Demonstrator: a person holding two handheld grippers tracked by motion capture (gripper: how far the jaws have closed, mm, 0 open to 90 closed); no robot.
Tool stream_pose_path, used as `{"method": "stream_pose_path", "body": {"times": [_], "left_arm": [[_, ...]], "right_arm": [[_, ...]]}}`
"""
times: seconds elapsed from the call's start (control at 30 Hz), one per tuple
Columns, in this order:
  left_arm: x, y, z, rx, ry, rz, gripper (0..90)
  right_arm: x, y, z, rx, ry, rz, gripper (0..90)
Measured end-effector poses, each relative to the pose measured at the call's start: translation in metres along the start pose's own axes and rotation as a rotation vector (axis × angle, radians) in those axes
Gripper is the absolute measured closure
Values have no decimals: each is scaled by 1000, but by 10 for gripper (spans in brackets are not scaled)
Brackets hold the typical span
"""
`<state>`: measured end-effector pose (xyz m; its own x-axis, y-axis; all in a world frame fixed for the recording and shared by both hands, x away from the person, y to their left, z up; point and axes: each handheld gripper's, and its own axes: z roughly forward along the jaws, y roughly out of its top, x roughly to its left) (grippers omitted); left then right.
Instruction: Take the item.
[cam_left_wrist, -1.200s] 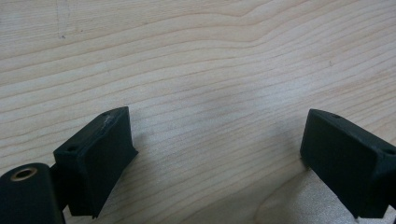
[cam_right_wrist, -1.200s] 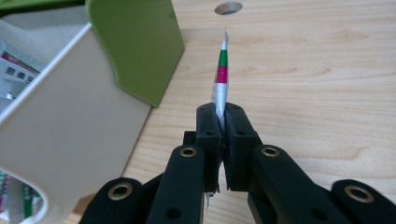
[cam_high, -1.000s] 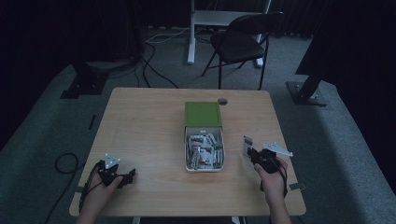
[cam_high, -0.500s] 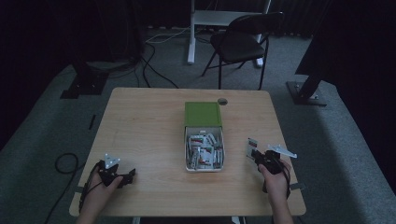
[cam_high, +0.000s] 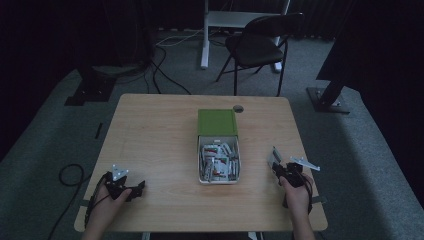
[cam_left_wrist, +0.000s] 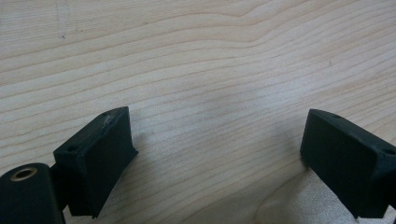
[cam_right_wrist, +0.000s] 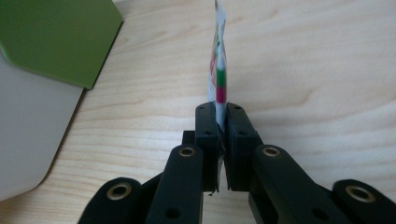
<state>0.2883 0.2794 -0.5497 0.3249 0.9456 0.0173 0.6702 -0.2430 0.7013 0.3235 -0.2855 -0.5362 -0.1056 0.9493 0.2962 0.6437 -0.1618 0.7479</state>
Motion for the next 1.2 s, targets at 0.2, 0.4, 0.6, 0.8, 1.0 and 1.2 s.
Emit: {"method": "stream_pose_path", "body": {"times": [0.2,0.4,0.6,0.8,1.0,1.2], "left_arm": [[0,0,0,-1,0,-1,101],[0,0,0,0,0,0,101],[0,0,0,0,0,0,101],[0,0,0,-1,0,0,101],[0,0,0,-1,0,-1,101],[0,0,0,-1,0,0,101]], "right_arm": [[-6,-7,6,16,44,44,823],[-8,-8,8,40,37,34,690],[-10,-6,6,47,46,39,565],[-13,-8,3,49,27,-4,445],[-24,-9,-4,48,-9,-40,382],[-32,-11,-15,28,-12,-49,371]]}}
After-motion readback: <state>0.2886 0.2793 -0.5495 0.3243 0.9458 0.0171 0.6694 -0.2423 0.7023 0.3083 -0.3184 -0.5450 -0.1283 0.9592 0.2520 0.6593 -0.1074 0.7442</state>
